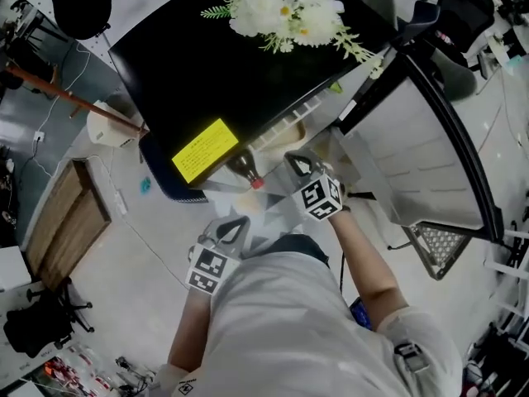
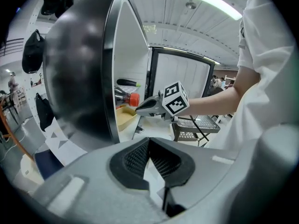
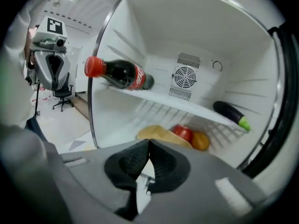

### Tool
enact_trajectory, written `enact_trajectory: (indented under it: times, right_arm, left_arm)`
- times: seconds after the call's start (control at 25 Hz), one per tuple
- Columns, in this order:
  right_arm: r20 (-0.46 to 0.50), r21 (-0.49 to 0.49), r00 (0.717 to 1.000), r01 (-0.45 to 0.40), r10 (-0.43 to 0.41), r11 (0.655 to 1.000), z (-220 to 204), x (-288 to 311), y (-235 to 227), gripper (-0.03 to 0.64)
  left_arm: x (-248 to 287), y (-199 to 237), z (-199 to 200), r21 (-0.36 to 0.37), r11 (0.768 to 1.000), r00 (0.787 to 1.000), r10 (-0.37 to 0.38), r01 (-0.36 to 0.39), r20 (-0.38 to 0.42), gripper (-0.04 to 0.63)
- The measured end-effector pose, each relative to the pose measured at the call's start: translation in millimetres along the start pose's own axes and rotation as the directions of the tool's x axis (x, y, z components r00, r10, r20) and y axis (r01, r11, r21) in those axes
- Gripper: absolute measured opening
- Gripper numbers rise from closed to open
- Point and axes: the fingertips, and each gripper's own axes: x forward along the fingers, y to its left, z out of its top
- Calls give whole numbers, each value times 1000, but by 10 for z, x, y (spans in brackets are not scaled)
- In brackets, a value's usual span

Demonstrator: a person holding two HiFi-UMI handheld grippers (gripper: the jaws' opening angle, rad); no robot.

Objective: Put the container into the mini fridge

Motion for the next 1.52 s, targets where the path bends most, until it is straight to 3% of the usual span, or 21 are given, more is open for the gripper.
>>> enact_trajectory:
  times: [0.36,0.72,1.12,1.52]
  right_arm:
    - [44,223,991,115,-128,968,104,-786,-1,3]
    - [44,305,967,226,-250,925,242,-1551,110,3]
    - [51,366,924,335,-378,868,442,-2298,256,3]
    - [43,422,852,458,-522,783,455,-2852,304,3]
  left_arm:
    - [196,-133,244,71,990,989,-125,120,74,9]
    - [326,-390,438,161,962,964,-241,221,117,9]
    - [363,-694,890,245,915,911,-368,320,185,9]
    - [341,-912,1157,272,876,854,-462,398,239,9]
